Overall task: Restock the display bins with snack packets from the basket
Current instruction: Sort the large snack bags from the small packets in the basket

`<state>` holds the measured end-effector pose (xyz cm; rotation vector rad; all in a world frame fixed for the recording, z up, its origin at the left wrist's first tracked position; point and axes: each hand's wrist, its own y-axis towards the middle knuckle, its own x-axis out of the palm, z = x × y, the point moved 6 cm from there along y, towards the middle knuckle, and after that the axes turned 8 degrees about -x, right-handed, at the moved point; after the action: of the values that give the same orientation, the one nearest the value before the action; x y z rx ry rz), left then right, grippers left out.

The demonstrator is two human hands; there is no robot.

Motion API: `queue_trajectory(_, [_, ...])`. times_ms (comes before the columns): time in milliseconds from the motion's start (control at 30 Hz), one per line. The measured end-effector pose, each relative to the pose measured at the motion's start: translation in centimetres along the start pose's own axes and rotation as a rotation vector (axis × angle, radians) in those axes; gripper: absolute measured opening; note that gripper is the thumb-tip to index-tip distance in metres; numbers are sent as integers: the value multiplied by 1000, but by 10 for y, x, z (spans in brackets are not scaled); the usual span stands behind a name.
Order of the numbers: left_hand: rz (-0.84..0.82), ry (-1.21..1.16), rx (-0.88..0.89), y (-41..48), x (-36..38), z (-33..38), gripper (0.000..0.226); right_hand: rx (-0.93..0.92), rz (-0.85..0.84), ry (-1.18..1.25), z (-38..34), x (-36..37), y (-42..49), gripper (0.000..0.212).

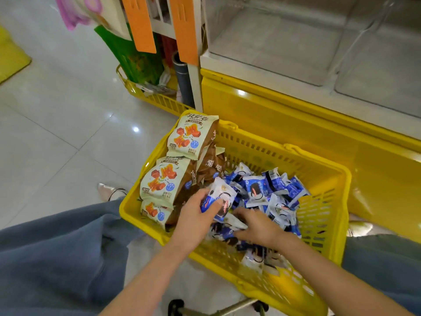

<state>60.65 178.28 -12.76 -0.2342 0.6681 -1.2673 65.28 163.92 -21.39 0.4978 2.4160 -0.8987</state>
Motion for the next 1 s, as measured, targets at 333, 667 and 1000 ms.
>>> queue_trajectory(333, [-78, 105, -32, 42, 134, 7, 44, 360, 373, 1, 77, -115, -77, 52])
queue_trajectory(667, [-91, 199, 44, 83, 136, -7, 36, -29, 546, -412, 31, -101, -42, 49])
queue_trajectory(1000, [31, 12, -568, 126, 91, -106, 63, 34, 107, -256, 43, -64, 89, 102])
